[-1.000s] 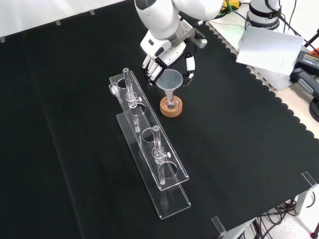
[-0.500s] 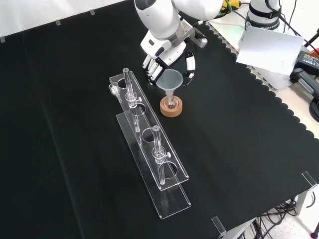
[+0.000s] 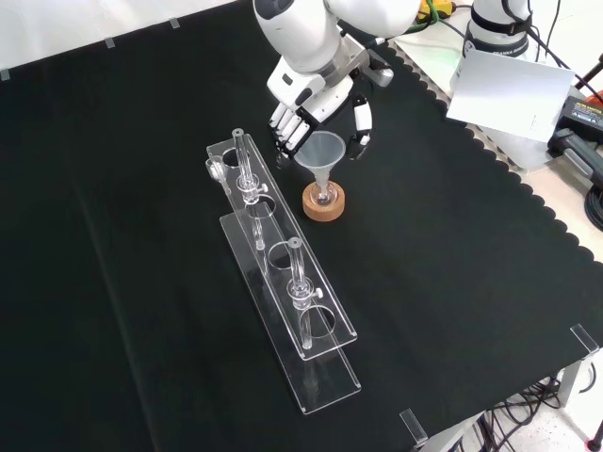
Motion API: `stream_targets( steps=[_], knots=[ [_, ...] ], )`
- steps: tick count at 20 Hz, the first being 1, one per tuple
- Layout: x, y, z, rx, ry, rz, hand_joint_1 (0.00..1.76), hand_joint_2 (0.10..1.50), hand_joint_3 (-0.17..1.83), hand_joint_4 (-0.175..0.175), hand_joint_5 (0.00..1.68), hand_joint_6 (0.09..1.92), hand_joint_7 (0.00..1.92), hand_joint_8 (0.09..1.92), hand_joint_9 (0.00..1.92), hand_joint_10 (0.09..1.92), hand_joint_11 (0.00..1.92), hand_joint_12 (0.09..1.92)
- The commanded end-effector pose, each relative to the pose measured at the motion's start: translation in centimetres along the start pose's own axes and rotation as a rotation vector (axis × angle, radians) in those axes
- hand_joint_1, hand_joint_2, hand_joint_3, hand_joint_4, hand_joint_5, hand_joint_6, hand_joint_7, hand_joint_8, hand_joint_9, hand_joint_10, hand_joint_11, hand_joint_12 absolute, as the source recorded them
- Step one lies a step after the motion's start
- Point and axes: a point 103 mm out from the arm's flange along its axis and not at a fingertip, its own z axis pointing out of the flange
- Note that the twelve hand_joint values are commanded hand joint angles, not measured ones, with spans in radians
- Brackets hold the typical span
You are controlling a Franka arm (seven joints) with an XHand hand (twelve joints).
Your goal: Place the funnel on the round-bottom flask.
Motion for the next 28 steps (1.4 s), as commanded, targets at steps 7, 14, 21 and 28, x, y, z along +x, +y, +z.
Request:
stream_targets(
  steps=[7, 14, 21, 28],
  knots=[
    [0.1, -1.1, -0.5, -0.085, 0.0, -0.03, 0.58, 0.58, 0.45, -0.045, 0.21, 0.09, 0.0, 0.53, 0.24, 0.77, 0.2, 1.48],
    [-1.0, -2.6, -2.2, -0.166, 0.038, -0.044, 0.52, 0.61, 0.34, -0.045, 0.21, 0.09, 0.0, 0.53, 0.19, 0.8, 0.17, 1.5],
    [-3.9, -4.1, -4.4, -0.23, 0.052, -0.014, 0.51, 0.63, 0.3, -0.048, 0.26, 0.09, 0.03, 0.66, 0.26, 0.77, 0.17, 1.5],
    [-7.6, -4.6, -5.5, -0.251, 0.076, 0.02, 0.53, 0.66, 0.29, -0.053, 0.31, 0.09, 0.12, 0.71, 0.39, 0.73, 0.22, 1.47]
  ],
)
